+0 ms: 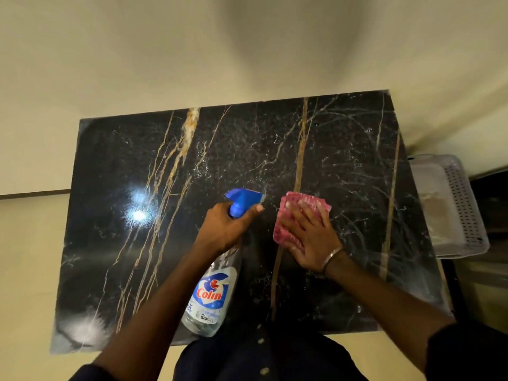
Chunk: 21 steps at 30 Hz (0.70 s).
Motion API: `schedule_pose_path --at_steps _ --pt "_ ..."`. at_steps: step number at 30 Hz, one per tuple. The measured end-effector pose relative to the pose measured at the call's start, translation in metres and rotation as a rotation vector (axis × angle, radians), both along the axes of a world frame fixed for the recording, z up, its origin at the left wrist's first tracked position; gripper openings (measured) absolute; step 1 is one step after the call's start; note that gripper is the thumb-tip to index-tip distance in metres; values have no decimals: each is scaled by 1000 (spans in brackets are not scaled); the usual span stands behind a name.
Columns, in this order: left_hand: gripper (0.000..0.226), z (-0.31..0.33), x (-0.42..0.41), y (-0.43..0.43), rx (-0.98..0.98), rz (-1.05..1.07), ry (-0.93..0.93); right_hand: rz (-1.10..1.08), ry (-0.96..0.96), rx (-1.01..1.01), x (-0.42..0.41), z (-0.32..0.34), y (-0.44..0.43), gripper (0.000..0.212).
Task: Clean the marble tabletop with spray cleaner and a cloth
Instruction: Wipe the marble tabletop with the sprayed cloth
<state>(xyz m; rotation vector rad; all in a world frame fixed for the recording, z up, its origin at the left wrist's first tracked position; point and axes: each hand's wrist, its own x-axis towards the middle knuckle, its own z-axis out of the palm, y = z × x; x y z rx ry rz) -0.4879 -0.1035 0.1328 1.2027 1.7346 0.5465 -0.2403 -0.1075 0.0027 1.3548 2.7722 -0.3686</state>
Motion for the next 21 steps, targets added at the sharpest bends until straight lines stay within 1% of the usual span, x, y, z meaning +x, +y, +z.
schedule_pose_path --at_steps 5,8,11,15,17,21 --pt "35 -3 -1 -6 -23 4 7 -233 -60 -52 -23 3 97 67" --pt "35 -1 1 -7 -12 10 22 -307 -83 -64 -33 3 122 67" --pt "32 3 4 -7 8 -4 16 -323 -45 -50 -30 -1 100 64" --pt "34 4 7 -9 30 -29 20 -316 57 -10 -17 -3 26 64" --pt "36 4 10 -10 33 -58 27 -312 56 6 -8 -3 -14 66" --pt "29 3 17 -13 -6 -139 -8 -326 16 -15 5 -4 -79 70"
